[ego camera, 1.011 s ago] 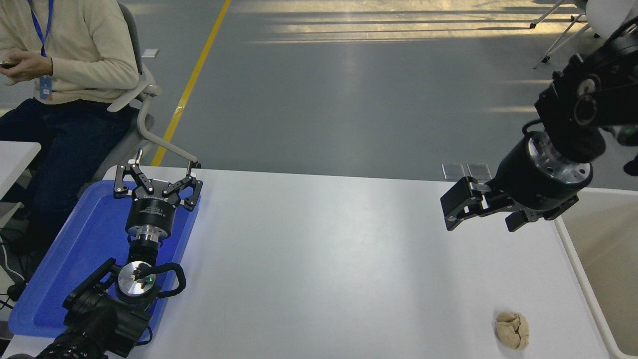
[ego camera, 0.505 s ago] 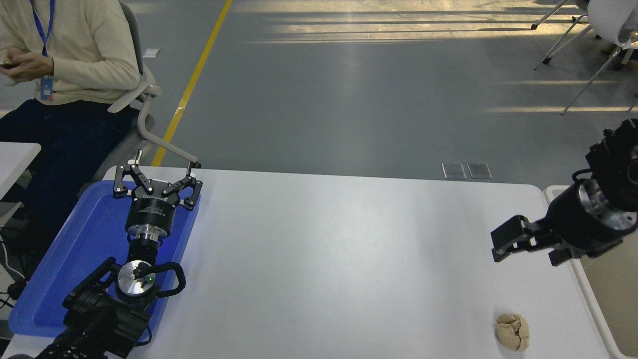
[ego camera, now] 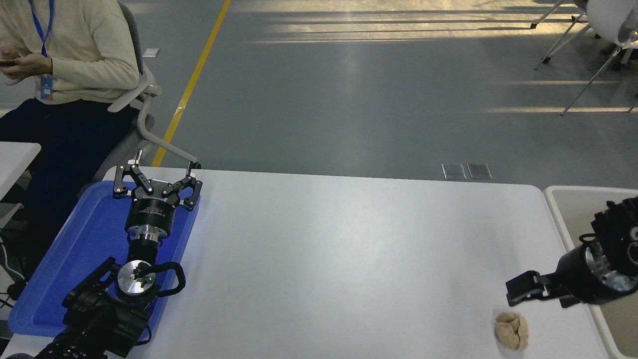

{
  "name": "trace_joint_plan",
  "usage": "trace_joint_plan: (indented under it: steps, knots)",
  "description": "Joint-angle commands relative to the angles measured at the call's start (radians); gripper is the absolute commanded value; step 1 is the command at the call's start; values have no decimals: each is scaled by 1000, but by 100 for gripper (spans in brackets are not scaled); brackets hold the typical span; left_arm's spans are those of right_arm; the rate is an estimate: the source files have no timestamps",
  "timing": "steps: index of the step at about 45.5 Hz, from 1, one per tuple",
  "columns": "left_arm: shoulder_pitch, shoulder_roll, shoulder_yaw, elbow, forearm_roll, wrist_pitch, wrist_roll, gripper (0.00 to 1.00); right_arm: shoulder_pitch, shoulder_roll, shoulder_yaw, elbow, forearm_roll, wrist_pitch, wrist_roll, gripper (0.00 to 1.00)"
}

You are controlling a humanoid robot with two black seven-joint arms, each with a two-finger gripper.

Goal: Pick up paper ball place in dustbin

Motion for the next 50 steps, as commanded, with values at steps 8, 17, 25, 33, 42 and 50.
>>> trace_joint_plan:
  steps: [8, 17, 25, 33, 42, 50]
  knots:
    - [0, 0, -1, 0, 0, 0, 0, 100, -288, -6, 128, -126, -65, -105, 0, 100]
    - [0, 0, 0, 0, 0, 0, 0, 100, -420, 32, 190, -200, -66, -169, 0, 100]
    - [0, 0, 0, 0, 0, 0, 0, 100, -473, 66, 210, -255, -65, -214, 0, 100]
    - [0, 0, -1, 0, 0, -2, 0, 100, -500, 79, 223, -287, -65, -226, 0, 100]
    - [0, 0, 0, 0, 0, 0, 0, 100, -529, 94, 229, -330, -65, -235, 0, 99]
    - [0, 0, 0, 0, 0, 0, 0, 100, -550, 111, 229, -353, -65, -238, 0, 96]
